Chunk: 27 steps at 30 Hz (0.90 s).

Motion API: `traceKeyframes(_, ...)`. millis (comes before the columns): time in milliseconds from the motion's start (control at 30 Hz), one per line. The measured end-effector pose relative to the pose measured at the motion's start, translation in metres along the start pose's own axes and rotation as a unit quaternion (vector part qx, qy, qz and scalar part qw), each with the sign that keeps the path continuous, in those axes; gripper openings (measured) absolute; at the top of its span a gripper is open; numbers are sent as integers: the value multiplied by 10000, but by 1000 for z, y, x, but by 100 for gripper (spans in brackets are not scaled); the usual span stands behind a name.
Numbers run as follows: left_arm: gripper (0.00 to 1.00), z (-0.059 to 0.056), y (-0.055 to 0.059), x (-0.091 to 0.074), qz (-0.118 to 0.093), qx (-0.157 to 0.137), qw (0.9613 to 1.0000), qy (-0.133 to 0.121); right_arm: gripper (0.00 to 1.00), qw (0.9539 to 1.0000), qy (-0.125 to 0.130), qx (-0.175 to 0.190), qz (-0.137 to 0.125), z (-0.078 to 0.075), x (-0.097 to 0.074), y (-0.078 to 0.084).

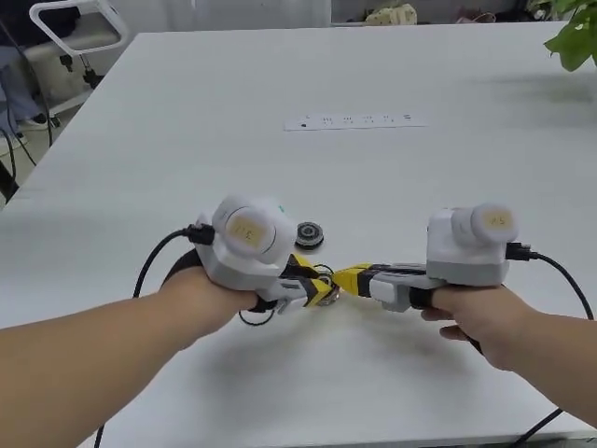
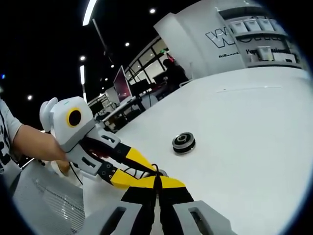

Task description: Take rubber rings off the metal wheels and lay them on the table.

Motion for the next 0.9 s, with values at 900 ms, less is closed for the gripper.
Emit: traceKeyframes(900,38,3,-3,-40,-281,-306,9991,59,0,9996,-210,121,-142,5,-2,-6)
Point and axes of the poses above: the centre of the closed fingertips' face, and the gripper's own axes: x roughly forward along the fingers, z roughly to its left, y roughly out of its underside, the point moved 7 cm from there along -x, roughly backward along the fingers, and after that the axes turned 4 degrees about -y, right-handed, at the moved point
